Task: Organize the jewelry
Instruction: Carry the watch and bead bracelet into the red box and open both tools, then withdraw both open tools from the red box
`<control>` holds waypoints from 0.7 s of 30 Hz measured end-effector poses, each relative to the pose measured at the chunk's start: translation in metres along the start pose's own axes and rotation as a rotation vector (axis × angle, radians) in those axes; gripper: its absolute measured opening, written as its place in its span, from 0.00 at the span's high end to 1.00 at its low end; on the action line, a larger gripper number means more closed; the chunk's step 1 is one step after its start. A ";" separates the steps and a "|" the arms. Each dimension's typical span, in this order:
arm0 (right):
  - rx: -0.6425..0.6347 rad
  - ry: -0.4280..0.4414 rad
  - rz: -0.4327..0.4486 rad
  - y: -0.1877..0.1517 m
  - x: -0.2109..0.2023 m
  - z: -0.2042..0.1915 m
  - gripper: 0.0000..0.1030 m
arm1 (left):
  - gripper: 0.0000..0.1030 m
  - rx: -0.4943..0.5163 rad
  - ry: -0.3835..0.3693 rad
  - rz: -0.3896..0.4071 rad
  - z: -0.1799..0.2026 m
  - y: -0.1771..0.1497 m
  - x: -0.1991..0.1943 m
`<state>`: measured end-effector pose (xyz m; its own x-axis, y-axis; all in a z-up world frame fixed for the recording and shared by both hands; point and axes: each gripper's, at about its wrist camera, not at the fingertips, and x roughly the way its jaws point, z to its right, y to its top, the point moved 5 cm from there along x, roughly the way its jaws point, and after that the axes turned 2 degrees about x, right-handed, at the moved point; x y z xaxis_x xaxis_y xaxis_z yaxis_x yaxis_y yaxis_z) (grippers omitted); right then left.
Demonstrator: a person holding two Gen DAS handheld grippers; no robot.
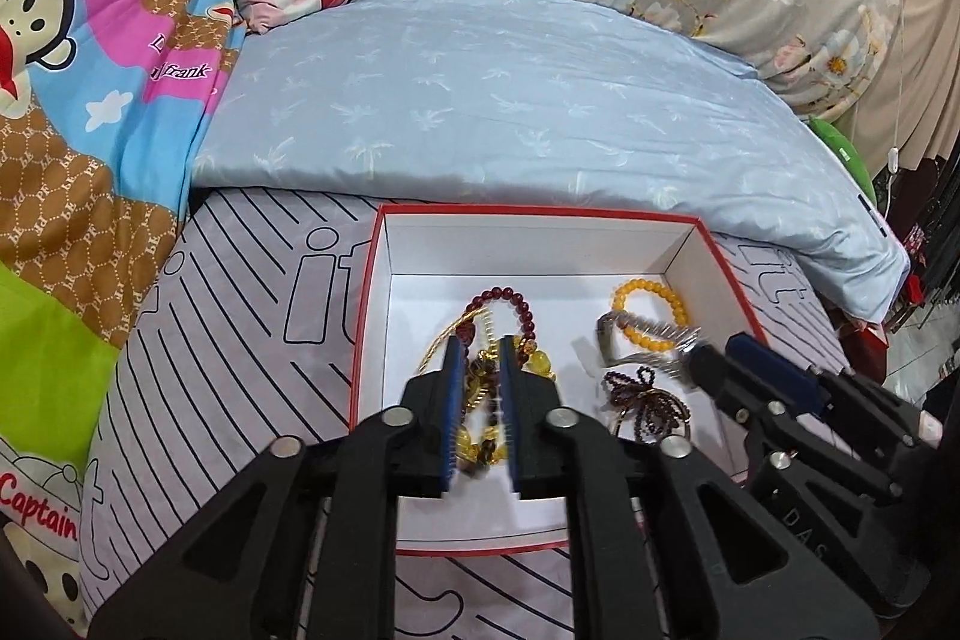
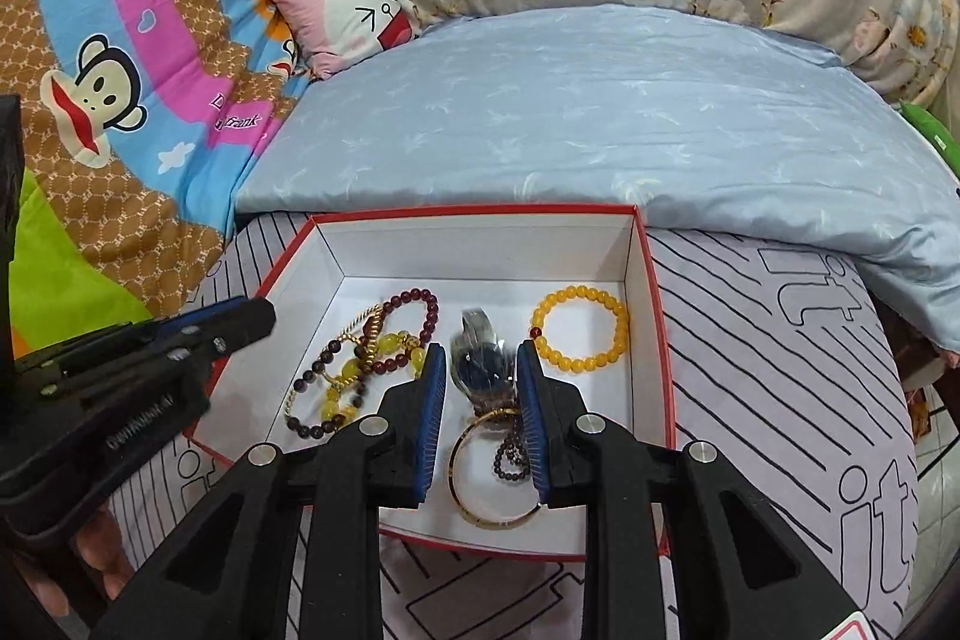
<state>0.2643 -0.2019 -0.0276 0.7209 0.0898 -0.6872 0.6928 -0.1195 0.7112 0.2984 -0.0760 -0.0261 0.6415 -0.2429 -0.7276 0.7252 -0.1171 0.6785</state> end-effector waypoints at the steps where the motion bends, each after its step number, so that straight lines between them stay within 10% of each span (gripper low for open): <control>1: -0.006 -0.007 0.011 0.002 -0.001 -0.001 0.76 | 0.77 0.001 0.011 0.000 -0.001 -0.001 0.001; 7: -0.010 0.000 0.026 0.003 -0.011 -0.006 0.74 | 0.55 -0.020 0.041 0.014 -0.010 -0.006 -0.007; 21: -0.001 0.021 0.022 -0.034 -0.050 -0.013 0.74 | 0.54 -0.050 0.047 0.004 -0.019 -0.040 -0.040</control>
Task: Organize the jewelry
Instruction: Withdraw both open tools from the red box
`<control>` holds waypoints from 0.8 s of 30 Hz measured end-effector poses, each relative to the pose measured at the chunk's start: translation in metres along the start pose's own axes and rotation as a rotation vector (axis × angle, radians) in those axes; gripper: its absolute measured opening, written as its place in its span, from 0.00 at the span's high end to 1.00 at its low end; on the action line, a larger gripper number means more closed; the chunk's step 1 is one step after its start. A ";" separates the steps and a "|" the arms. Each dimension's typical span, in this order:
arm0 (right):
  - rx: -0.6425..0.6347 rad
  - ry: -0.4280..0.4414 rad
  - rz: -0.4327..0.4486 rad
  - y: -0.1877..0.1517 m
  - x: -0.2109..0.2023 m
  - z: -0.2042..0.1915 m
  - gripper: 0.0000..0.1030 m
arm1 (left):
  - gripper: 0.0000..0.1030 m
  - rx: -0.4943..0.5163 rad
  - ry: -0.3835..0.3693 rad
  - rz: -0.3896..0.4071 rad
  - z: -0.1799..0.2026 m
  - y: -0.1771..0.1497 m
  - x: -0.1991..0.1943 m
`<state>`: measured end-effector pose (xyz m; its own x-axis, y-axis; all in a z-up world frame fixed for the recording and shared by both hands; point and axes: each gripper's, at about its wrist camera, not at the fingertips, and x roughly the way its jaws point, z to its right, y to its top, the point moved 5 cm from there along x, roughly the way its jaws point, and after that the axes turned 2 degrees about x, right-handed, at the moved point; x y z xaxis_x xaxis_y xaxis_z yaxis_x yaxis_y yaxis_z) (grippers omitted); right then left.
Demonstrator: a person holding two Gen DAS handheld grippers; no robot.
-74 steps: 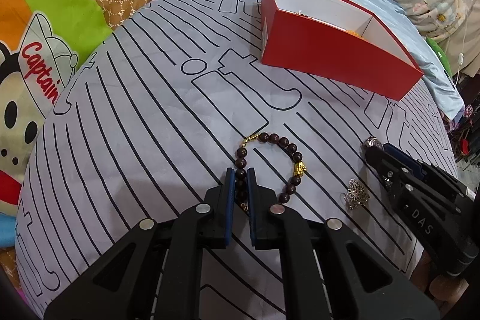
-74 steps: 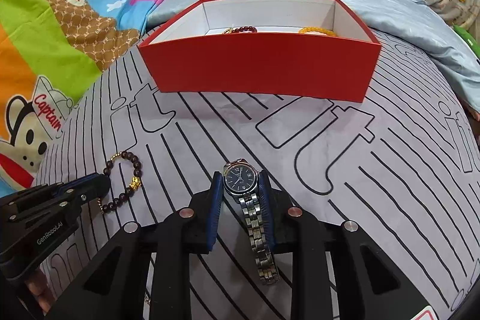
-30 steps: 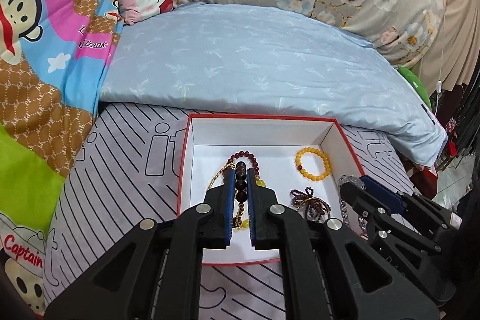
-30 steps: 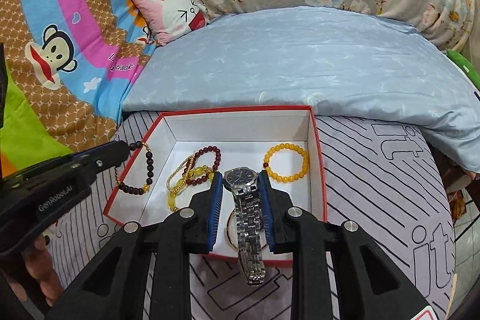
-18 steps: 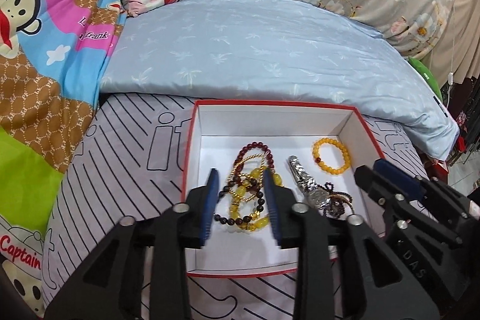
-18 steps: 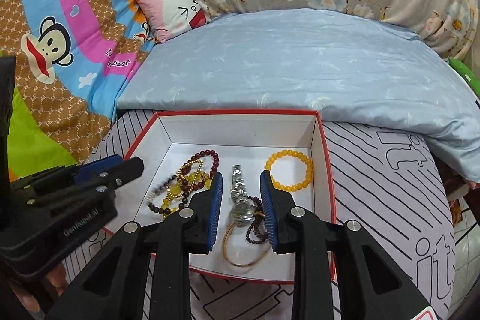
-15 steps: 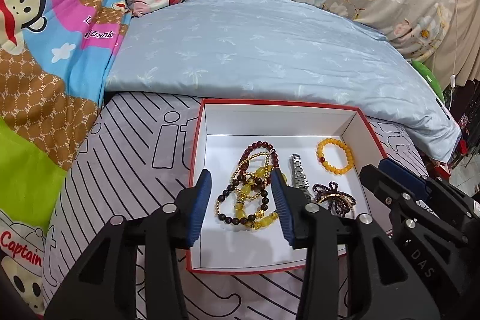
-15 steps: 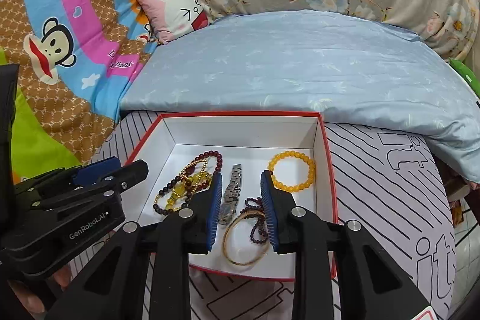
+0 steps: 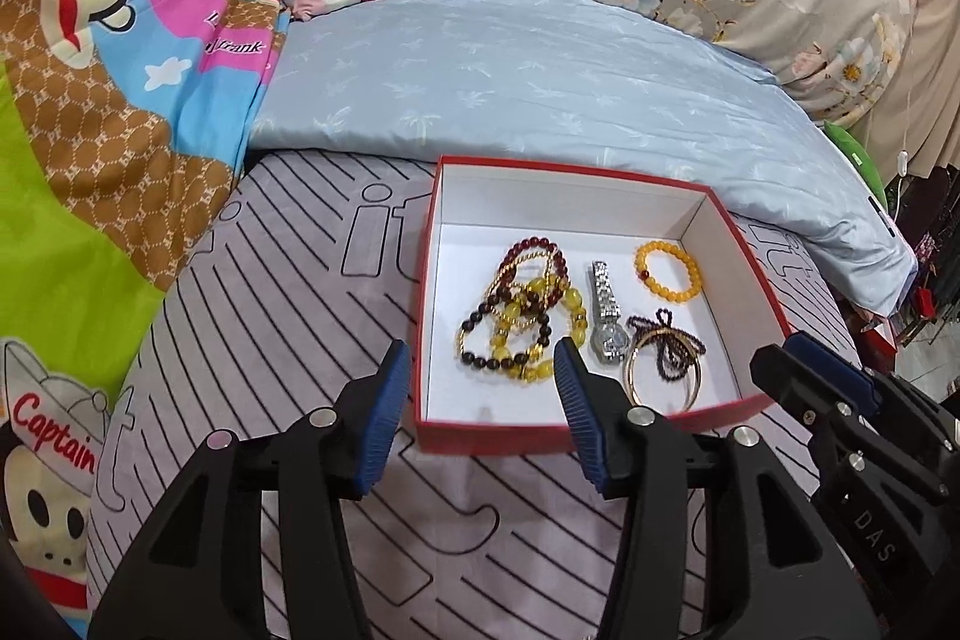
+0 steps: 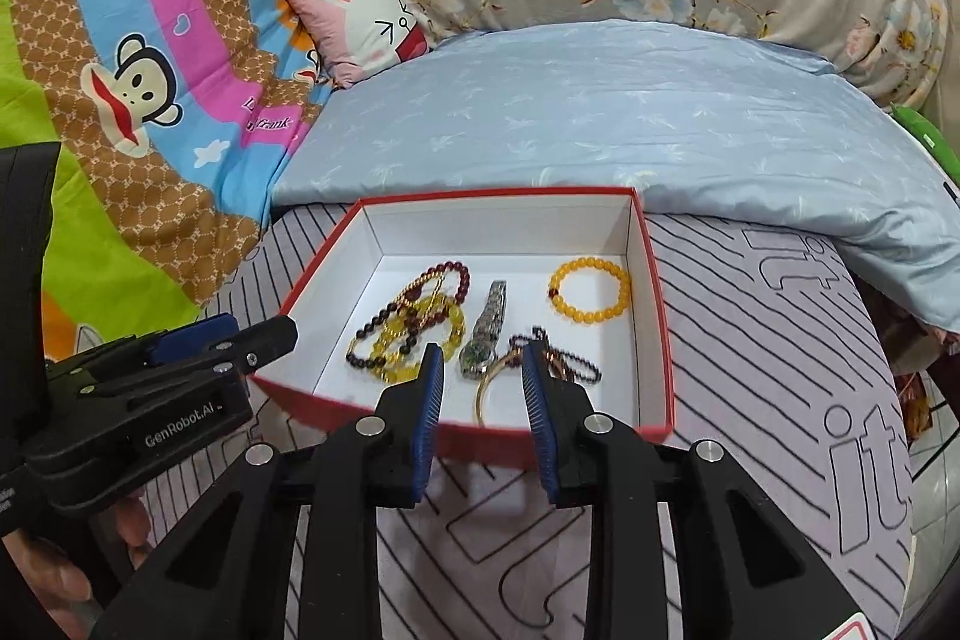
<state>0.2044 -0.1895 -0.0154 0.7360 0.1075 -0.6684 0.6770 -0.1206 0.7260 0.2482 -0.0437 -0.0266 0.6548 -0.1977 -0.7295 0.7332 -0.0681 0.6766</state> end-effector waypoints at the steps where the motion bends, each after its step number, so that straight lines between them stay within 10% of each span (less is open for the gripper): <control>1: -0.001 -0.002 -0.003 -0.004 -0.003 0.000 0.74 | 0.54 -0.001 -0.001 -0.001 -0.001 -0.003 -0.002; 24: 0.007 0.014 -0.085 -0.099 -0.054 -0.006 0.74 | 0.54 -0.016 0.026 -0.080 -0.015 -0.087 -0.038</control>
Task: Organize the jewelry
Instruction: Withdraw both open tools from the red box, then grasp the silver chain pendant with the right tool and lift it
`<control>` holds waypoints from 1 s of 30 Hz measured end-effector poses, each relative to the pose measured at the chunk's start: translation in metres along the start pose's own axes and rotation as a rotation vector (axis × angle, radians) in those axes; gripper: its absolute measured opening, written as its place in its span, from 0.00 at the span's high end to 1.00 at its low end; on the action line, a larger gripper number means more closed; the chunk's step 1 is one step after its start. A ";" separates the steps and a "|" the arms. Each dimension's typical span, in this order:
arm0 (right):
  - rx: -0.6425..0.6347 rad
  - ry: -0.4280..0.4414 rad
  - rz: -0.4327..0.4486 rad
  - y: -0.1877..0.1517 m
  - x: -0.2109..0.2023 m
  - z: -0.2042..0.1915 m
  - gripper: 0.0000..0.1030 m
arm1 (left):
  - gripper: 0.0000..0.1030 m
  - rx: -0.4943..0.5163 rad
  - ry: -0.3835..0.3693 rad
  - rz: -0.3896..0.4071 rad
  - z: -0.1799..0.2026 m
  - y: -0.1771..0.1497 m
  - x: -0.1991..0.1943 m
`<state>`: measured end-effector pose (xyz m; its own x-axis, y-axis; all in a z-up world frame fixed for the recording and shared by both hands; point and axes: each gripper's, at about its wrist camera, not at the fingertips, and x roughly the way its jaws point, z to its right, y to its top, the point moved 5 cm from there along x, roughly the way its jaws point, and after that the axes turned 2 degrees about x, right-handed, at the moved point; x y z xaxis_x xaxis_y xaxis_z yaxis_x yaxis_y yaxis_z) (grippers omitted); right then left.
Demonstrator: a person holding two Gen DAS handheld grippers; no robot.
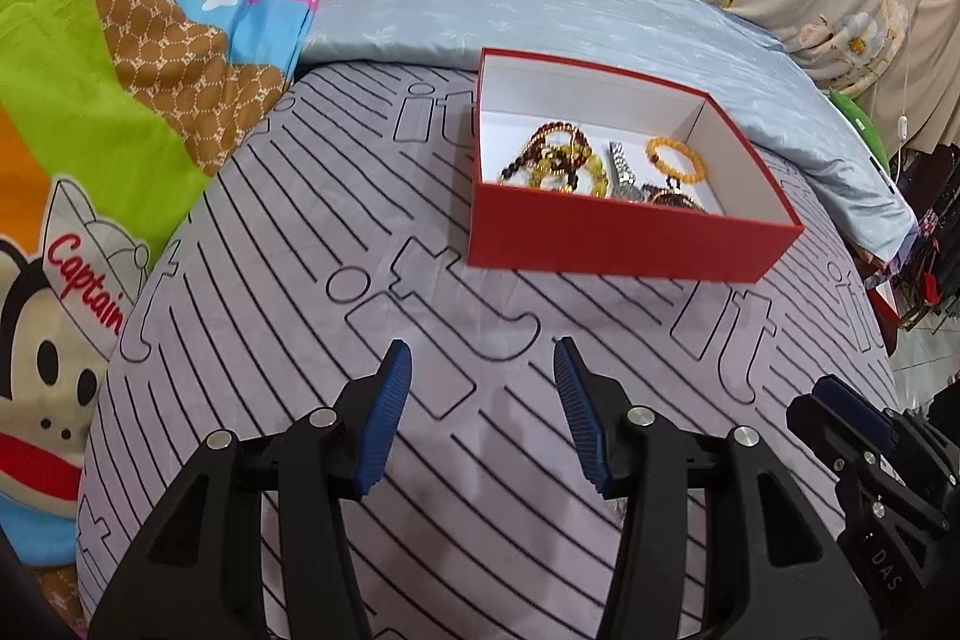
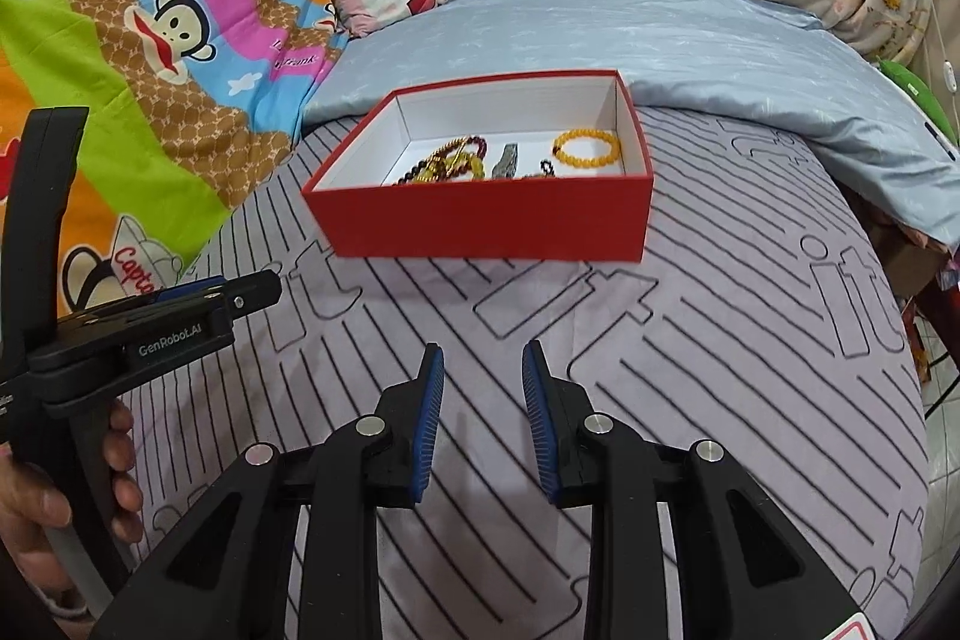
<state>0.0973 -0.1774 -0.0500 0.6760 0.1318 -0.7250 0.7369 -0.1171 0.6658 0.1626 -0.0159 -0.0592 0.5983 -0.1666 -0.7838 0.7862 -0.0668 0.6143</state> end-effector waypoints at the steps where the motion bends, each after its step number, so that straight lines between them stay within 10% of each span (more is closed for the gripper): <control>1: -0.002 0.000 -0.004 -0.004 -0.001 0.000 0.74 | 0.54 0.001 0.003 -0.006 0.000 -0.004 0.000; 30: -0.068 0.077 -0.117 -0.082 -0.010 -0.044 0.74 | 0.54 0.010 0.040 -0.117 -0.006 -0.076 -0.003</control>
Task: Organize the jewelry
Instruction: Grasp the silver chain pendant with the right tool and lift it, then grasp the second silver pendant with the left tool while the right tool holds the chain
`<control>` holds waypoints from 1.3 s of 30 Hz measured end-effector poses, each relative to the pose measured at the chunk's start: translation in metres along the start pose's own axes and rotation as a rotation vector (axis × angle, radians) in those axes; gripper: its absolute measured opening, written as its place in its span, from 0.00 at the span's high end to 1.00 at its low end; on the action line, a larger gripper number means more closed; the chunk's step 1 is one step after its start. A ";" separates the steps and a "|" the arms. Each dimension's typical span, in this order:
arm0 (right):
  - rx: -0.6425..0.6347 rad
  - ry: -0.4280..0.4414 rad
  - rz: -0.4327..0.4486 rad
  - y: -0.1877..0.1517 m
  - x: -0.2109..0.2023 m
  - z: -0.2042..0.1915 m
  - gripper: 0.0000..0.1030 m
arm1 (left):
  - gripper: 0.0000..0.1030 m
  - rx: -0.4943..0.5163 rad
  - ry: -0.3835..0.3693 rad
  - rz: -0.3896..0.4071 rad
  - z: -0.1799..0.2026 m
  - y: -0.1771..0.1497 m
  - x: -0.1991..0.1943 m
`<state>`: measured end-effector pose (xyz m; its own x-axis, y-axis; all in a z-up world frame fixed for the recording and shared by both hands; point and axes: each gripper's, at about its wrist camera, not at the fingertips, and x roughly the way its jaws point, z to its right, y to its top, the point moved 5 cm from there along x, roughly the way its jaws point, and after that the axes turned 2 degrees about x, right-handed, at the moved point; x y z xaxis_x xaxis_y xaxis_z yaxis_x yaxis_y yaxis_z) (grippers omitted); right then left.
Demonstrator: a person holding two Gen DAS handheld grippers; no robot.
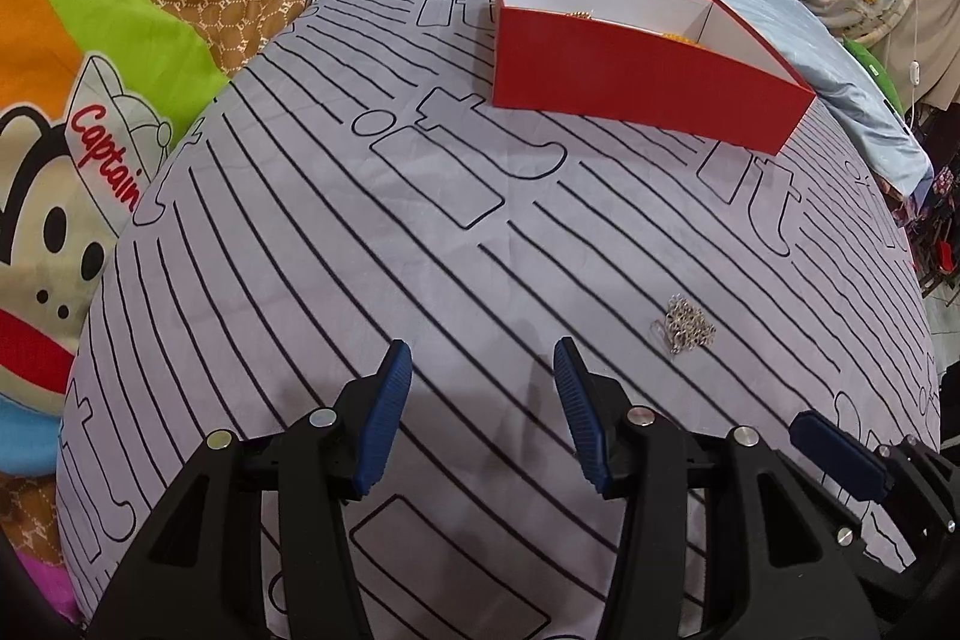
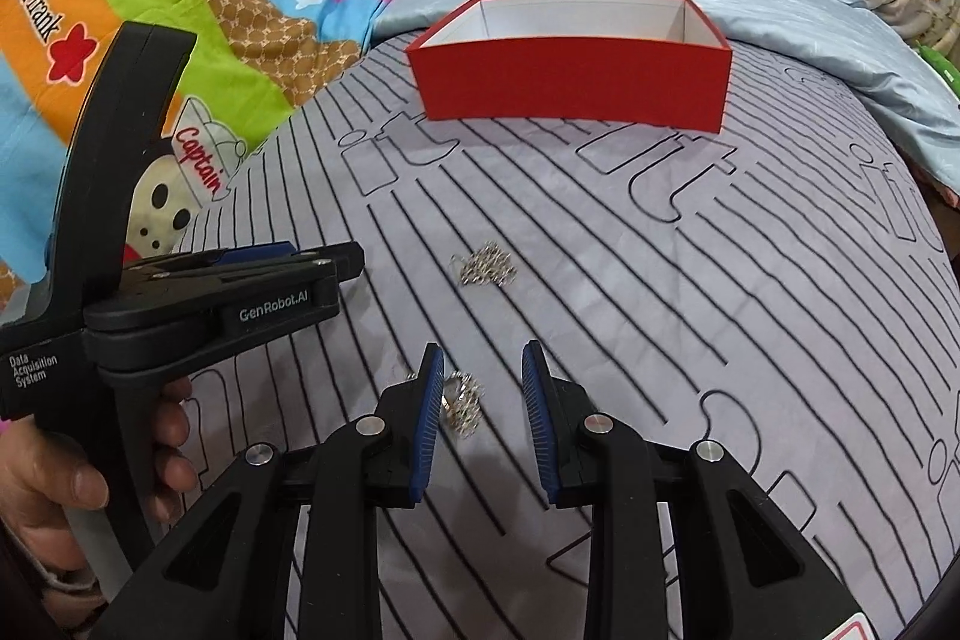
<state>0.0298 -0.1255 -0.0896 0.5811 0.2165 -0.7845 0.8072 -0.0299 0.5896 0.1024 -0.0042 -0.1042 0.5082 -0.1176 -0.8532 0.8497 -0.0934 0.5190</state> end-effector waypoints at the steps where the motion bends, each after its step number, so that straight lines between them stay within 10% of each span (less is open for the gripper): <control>1: -0.003 0.002 -0.005 -0.002 0.001 -0.002 0.74 | 0.54 -0.001 0.001 -0.003 -0.001 -0.002 0.000; 39: -0.002 -0.018 -0.015 0.002 0.026 0.002 0.88 | 0.54 0.012 -0.044 -0.026 0.002 -0.017 -0.006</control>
<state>0.0470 -0.1220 -0.1094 0.5708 0.1988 -0.7967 0.8155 -0.0244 0.5782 0.0846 -0.0035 -0.1074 0.4792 -0.1585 -0.8633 0.8605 -0.1087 0.4976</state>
